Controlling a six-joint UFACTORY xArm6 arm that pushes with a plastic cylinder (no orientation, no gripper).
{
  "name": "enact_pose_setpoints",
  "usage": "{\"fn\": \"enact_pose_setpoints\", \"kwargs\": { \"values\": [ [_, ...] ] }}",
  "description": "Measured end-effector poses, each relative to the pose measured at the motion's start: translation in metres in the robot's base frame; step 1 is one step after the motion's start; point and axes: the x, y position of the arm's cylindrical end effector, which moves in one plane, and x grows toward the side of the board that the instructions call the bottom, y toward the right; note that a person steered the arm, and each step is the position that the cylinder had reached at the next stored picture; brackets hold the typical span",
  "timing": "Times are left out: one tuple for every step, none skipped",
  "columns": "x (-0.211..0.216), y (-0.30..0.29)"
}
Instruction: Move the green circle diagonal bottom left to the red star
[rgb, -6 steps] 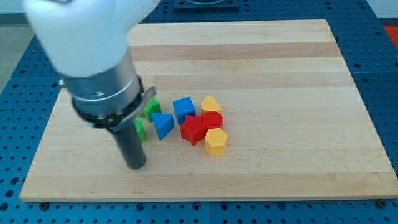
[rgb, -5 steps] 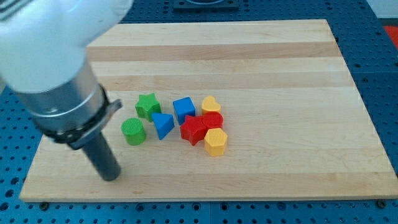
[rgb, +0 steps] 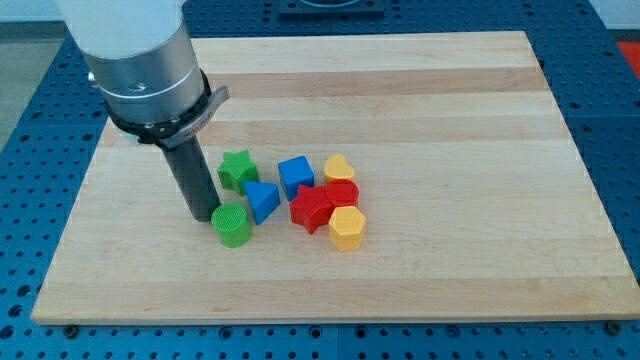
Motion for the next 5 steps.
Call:
{"fn": "enact_pose_setpoints", "kwargs": {
  "values": [
    [0.008,0.016],
    [0.023,0.042],
    [0.027,0.053],
    [0.035,0.078],
    [0.035,0.070]
  ]
}}
